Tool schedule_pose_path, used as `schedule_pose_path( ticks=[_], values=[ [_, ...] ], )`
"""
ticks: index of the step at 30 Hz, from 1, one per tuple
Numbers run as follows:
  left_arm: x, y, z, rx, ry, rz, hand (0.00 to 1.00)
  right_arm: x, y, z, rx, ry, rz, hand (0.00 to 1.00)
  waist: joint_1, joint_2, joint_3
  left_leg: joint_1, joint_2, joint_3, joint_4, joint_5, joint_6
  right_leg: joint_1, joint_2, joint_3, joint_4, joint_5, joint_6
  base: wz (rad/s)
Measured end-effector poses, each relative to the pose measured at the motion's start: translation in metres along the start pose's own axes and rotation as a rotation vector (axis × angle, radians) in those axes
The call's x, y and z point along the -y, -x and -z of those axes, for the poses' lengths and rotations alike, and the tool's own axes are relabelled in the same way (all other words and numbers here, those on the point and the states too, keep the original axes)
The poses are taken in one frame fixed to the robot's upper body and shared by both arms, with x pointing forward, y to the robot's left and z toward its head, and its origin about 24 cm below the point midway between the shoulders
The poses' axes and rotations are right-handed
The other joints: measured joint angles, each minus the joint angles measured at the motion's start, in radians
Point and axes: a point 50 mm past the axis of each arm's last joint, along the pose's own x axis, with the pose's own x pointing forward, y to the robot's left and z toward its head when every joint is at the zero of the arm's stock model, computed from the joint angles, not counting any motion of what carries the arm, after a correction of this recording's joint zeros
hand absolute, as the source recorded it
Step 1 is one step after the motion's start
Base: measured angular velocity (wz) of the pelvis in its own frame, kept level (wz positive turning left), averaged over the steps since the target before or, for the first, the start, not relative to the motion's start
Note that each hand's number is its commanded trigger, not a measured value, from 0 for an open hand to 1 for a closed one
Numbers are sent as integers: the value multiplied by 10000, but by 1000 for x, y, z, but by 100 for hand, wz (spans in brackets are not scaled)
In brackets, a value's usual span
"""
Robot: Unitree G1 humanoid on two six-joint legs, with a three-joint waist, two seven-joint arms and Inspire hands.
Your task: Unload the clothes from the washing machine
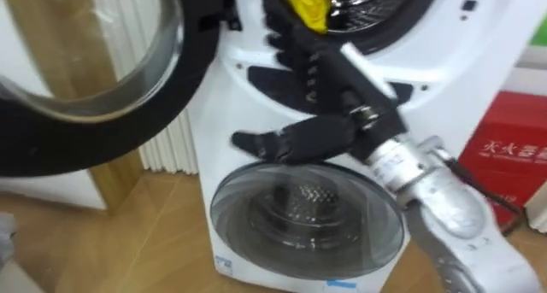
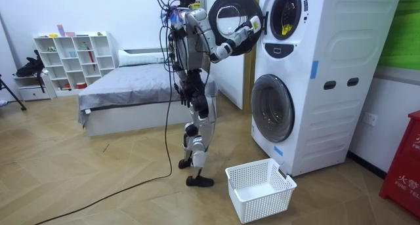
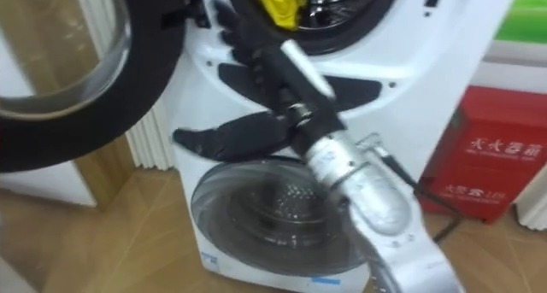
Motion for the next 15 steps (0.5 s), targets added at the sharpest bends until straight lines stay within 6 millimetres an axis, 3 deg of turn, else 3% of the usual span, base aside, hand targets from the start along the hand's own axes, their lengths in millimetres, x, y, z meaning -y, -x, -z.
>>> schedule_pose_path(
  ticks=[6, 10, 15],
  values=[
    [0, 0, -1, 66, 3, 8, 0, 13, 6, 1, -83, 85, 834, 0, -188, -3, -23, -13, 7, 158, -2, -1, 2, -110, 26, 233, 21, 17, 6, -8],
    [1, 0, 2, 20, -23, 20, 0, 14, 6, 1, -74, 108, 842, 0, -196, -56, -73, -23, 4, 162, -1, -1, 2, -106, 28, 239, -1, 17, 7, 0],
    [1, 1, 3, -47, -48, 37, 0, 14, 6, 1, -77, 122, 843, 0, -188, -66, -81, -6, -3, 177, -3, -1, 2, -84, 17, 229, -6, 17, 7, 0]
  ],
)
